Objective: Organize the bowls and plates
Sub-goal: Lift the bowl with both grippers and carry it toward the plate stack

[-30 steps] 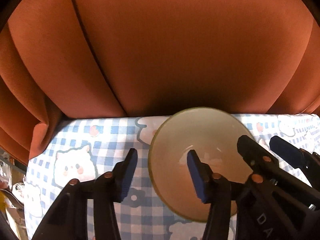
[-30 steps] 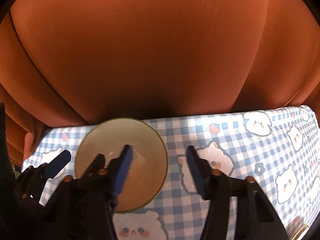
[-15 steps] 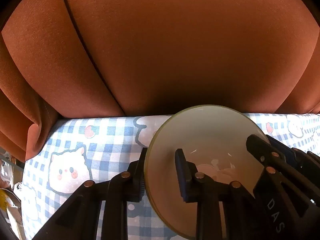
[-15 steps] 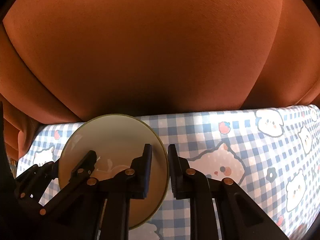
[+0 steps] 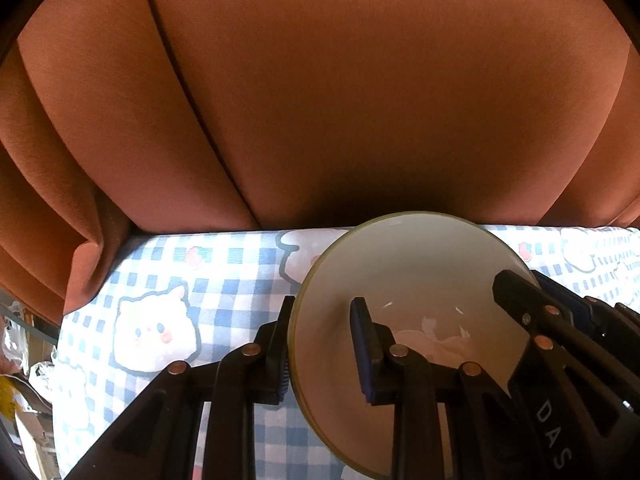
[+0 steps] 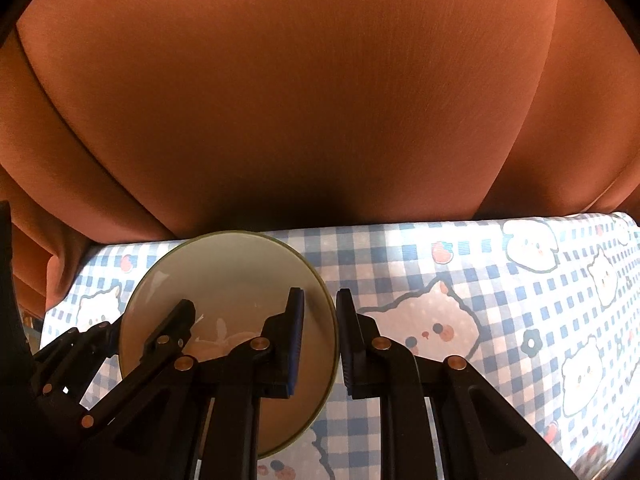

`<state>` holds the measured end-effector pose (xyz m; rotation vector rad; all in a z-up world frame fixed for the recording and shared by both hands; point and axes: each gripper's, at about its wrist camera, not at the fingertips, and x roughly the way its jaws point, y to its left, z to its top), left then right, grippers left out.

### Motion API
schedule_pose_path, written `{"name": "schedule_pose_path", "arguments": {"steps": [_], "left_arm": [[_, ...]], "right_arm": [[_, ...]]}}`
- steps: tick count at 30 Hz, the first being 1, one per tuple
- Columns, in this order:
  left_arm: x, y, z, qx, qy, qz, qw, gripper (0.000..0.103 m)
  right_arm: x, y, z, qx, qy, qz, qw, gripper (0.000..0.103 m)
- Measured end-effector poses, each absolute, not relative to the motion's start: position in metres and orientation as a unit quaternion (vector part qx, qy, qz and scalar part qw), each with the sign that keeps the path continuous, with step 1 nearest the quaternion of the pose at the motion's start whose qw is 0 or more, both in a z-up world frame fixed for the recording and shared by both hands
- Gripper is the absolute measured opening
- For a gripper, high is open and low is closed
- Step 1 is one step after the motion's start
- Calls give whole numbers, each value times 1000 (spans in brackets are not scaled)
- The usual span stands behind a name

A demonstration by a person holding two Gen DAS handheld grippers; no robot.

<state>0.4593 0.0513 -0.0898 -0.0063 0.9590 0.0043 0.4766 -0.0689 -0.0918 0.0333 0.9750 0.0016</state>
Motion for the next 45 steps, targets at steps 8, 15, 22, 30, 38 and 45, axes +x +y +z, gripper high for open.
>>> {"name": "schedule_pose_path", "arguments": {"steps": [8, 15, 22, 30, 38, 45], "left_arm": [[433, 59, -53, -12, 442, 6, 897, 25], [401, 60, -23, -15, 426, 8, 905, 25], [361, 59, 9, -12, 412, 4, 911, 25], [317, 58, 35, -4, 391, -15, 920, 25], [267, 47, 45, 1, 383, -36, 923, 25], [233, 24, 43, 11, 386, -42, 921, 25]], "right_arm": [[454, -62, -57, 12, 449, 3, 893, 20], [422, -51, -24, 11, 432, 5, 902, 20], [377, -47, 9, 16, 418, 2, 908, 20], [324, -56, 43, 26, 397, -16, 917, 20], [260, -69, 58, 29, 389, -38, 920, 20], [221, -88, 55, 34, 391, -44, 919, 20]]}}
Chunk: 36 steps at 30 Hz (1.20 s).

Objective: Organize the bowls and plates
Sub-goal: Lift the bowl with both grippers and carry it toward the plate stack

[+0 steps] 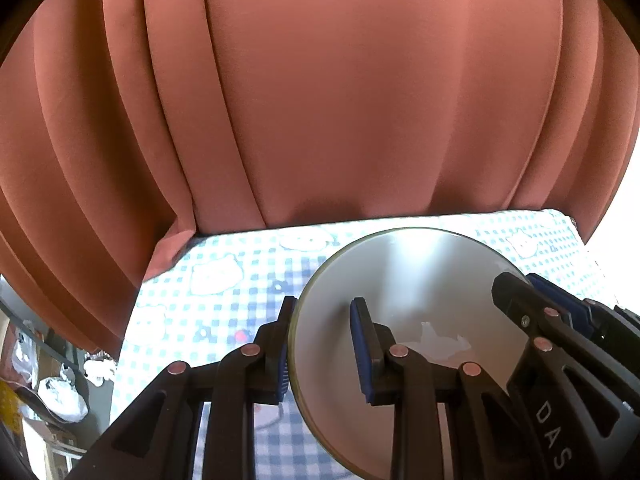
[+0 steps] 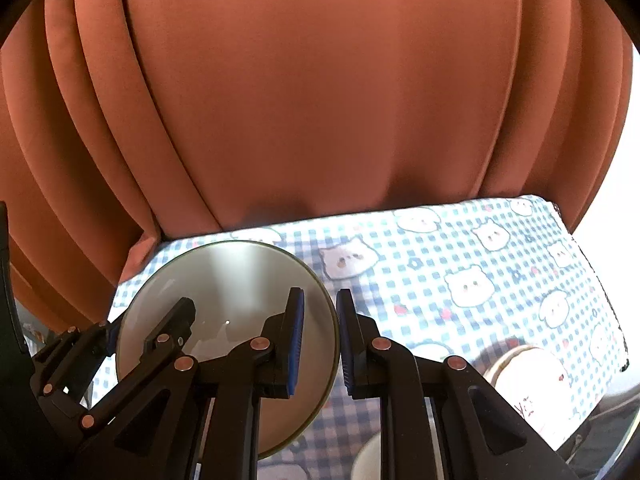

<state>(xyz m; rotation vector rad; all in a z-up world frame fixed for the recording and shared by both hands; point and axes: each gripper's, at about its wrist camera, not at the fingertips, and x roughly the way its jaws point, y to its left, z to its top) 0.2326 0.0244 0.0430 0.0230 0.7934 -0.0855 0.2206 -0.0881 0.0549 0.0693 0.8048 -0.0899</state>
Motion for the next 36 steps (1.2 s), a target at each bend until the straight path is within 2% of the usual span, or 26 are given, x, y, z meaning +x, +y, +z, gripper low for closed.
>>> {"name": "schedule_pose_path", "arguments": {"steps": [20, 36], "left_arm": [[145, -59, 12, -3, 414, 25, 910, 25], [126, -105, -32, -5, 464, 34, 885, 25]], "right_arm": [[141, -164, 17, 7, 416, 26, 909, 20], [125, -213, -25, 0, 467, 46, 883, 20]]}}
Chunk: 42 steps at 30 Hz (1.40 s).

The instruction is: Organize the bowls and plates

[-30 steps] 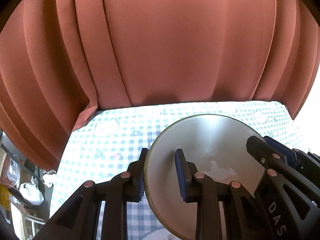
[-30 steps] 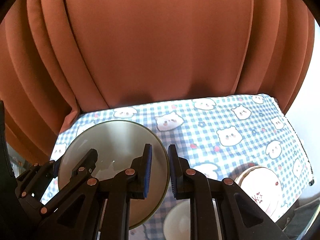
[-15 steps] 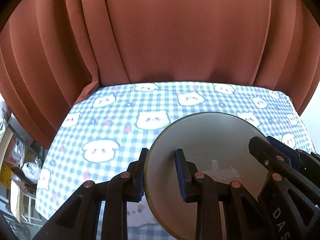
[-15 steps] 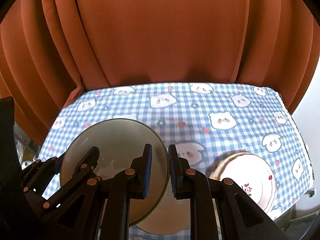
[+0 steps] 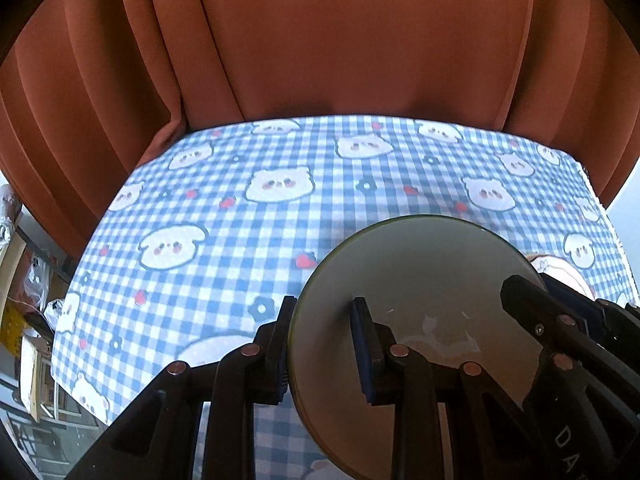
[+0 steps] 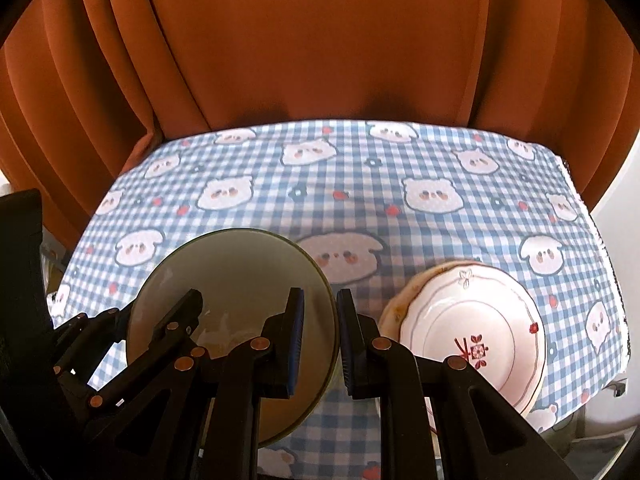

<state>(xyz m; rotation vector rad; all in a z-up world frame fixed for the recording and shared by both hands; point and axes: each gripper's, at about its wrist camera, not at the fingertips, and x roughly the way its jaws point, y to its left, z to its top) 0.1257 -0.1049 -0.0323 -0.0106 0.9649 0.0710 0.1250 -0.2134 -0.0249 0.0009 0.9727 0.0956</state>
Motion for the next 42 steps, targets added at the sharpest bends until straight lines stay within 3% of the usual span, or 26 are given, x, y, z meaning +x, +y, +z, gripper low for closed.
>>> {"name": "schedule_pose_path", "arguments": {"steps": [18, 31, 38, 41, 42], "left_arm": [[140, -102, -66, -15, 507, 52, 860, 25], [146, -101, -79, -25, 517, 59, 854, 27], [141, -103, -81, -34, 521, 61, 851, 39], [139, -102, -85, -38, 530, 69, 844, 64], [138, -100, -84, -42, 530, 69, 844, 68]], "right_arm": [[145, -211, -58, -11, 506, 65, 860, 20], [149, -207, -62, -44, 491, 77, 867, 20], [152, -215, -75, -30, 514, 90, 852, 20], [152, -218, -80, -37, 524, 87, 846, 25], [153, -218, -81, -37, 528, 87, 844, 30]]}}
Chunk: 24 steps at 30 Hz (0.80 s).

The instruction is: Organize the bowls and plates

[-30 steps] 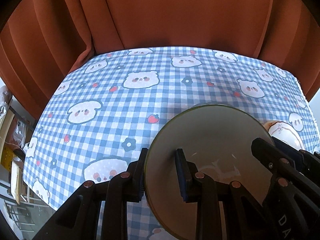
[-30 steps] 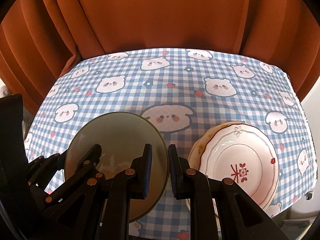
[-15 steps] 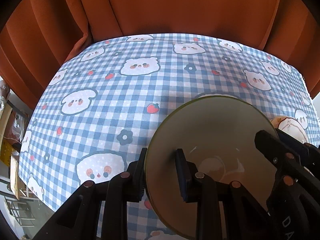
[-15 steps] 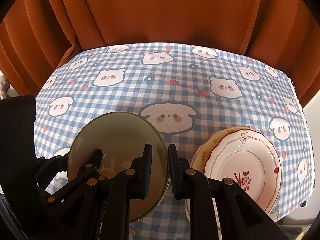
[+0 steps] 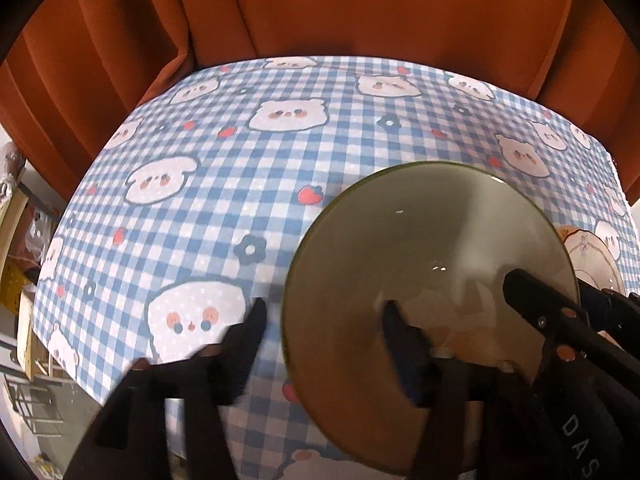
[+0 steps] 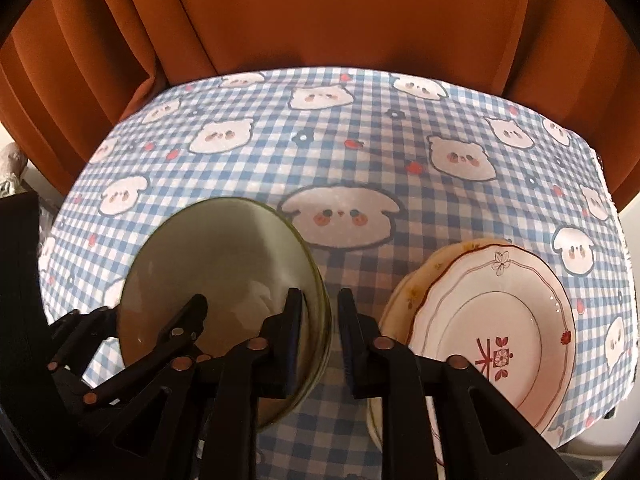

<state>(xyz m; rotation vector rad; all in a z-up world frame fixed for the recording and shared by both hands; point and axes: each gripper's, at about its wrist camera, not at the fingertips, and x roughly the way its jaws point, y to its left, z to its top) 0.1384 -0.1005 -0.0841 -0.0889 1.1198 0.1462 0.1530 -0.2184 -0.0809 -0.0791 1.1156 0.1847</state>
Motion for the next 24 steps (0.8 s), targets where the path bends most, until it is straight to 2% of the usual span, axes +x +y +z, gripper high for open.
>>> {"name": "schedule_pose_path", "arguments": {"steps": [2, 4, 6, 13, 24], "left_arm": [[136, -100, -84, -46, 528, 66, 846, 72], [138, -98, -84, -50, 527, 60, 846, 75], [140, -98, -88, -55, 530, 50, 845, 76], [154, -94, -99, -79, 549, 14, 832, 76], [164, -91, -101, -62, 564, -49, 822, 74]], "right_arm": [[153, -221, -81, -30, 530, 89, 843, 40], [152, -224, -80, -23, 523, 88, 847, 61], [151, -226, -78, -17, 514, 88, 853, 66], [159, -235, -85, 13, 531, 75, 844, 66], [172, -240, -108, 116, 578, 68, 805, 64]]}}
